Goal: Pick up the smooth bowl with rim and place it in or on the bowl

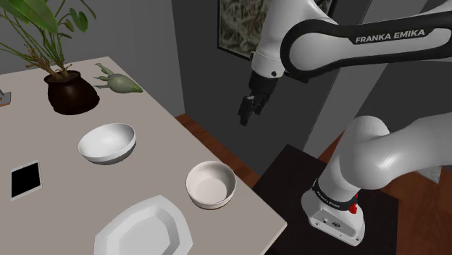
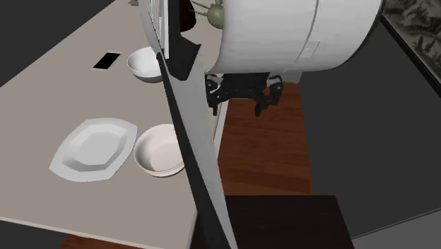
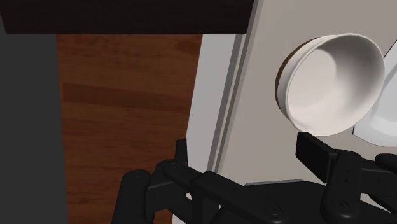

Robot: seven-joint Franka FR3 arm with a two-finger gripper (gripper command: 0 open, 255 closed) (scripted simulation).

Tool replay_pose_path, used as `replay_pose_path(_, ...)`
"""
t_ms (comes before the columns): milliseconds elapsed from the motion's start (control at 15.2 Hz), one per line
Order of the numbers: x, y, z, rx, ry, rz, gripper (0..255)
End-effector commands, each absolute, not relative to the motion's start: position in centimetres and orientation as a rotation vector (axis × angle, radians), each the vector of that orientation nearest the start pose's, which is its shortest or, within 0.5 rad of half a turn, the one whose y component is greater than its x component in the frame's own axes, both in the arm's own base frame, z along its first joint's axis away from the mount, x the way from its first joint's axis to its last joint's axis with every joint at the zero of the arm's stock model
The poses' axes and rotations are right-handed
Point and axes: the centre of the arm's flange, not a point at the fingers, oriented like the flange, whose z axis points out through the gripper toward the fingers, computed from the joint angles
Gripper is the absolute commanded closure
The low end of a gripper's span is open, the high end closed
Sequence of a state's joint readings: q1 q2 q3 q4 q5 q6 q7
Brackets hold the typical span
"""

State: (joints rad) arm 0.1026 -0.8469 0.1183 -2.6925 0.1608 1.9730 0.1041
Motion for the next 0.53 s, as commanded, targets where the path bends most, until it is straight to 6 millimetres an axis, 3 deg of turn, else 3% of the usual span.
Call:
replay_pose_path(0, 30.0, 9.5, 46.0, -3.043, -0.043, -0.186, 0)
replay_pose_path(462, 29.5, 15.0, 39.1, -3.002, -0.048, -0.211, 0)
